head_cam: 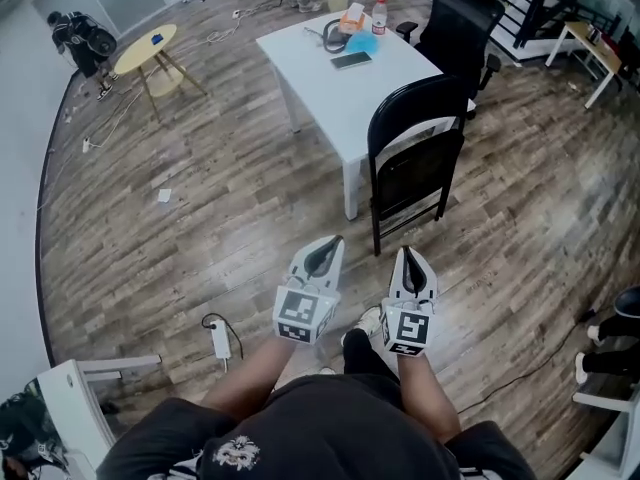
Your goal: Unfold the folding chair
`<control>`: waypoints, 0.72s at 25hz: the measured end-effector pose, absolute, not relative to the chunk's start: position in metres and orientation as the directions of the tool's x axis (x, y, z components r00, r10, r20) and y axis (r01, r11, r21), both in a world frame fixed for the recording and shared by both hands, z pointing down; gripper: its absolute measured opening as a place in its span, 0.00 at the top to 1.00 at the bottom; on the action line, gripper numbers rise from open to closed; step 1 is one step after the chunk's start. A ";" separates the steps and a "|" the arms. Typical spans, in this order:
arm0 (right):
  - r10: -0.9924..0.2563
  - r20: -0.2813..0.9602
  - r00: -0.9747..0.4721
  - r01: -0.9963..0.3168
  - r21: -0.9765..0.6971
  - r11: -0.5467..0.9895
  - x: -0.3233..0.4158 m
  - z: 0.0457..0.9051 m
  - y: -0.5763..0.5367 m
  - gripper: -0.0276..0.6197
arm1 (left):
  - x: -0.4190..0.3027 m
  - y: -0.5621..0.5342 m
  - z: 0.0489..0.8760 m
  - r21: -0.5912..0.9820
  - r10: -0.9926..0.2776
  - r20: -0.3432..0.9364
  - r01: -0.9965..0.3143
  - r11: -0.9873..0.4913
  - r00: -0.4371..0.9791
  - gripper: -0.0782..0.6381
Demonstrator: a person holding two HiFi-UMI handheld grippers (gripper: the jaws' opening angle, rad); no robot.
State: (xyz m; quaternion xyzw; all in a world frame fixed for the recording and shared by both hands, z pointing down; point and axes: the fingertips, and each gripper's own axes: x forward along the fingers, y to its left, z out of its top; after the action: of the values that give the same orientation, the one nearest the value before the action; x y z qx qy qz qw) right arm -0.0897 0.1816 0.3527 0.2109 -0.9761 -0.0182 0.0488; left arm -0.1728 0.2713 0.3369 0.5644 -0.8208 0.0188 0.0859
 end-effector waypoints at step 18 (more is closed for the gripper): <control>-0.401 0.213 -0.891 -0.424 -0.075 0.903 -0.188 0.384 0.034 0.93 | -0.293 0.086 0.347 0.025 -0.897 0.285 -0.933 0.358 -0.337 0.88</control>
State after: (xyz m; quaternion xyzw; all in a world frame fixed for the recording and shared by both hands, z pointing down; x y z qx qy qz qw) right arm -0.1879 0.0341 0.3842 0.2124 -0.9705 0.0601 0.0968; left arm -0.2932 0.0861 0.3471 0.5618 -0.8145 0.0714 0.1257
